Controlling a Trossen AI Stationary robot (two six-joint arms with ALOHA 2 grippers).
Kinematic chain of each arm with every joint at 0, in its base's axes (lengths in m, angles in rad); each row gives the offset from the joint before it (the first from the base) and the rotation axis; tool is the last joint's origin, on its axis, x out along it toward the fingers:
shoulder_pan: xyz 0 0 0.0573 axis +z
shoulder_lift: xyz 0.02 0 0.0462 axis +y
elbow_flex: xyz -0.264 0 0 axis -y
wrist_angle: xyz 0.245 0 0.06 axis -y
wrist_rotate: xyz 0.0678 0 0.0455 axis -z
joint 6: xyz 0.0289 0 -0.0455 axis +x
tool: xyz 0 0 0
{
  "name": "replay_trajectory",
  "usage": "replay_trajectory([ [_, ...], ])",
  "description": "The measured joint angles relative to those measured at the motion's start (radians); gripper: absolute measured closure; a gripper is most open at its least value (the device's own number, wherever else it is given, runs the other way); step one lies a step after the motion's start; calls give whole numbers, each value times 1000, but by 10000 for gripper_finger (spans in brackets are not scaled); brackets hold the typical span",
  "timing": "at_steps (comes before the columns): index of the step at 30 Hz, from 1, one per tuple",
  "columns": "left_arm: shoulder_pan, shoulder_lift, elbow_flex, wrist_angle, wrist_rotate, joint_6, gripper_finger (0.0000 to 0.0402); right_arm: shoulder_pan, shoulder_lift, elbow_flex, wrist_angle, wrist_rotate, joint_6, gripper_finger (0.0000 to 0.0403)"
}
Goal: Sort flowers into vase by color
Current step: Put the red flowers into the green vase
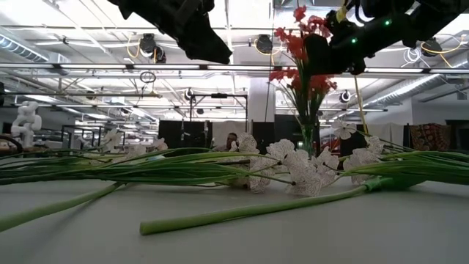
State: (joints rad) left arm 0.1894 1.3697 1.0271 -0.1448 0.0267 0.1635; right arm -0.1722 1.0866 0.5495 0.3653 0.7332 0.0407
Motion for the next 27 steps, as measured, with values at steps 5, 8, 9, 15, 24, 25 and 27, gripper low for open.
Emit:
replay_trajectory([
  [5,0,0,0,-4,1,0,155,0,-5,0,30,-3,-1,395],
  [8,0,0,0,-5,1,0,155,0,-23,0,44,-2,1,395],
  [9,0,0,0,-5,1,0,155,0,-32,0,42,-2,2,395],
  [15,0,0,0,-5,1,0,155,-17,-89,0,38,2,53,394],
  [24,0,0,0,-5,2,1,155,-109,-123,0,-35,-7,171,399],
  [25,0,0,0,-5,2,1,155,-116,-124,0,-39,-7,180,399],
  [27,0,0,0,-5,2,1,155,-130,-124,0,-46,-15,188,399],
])
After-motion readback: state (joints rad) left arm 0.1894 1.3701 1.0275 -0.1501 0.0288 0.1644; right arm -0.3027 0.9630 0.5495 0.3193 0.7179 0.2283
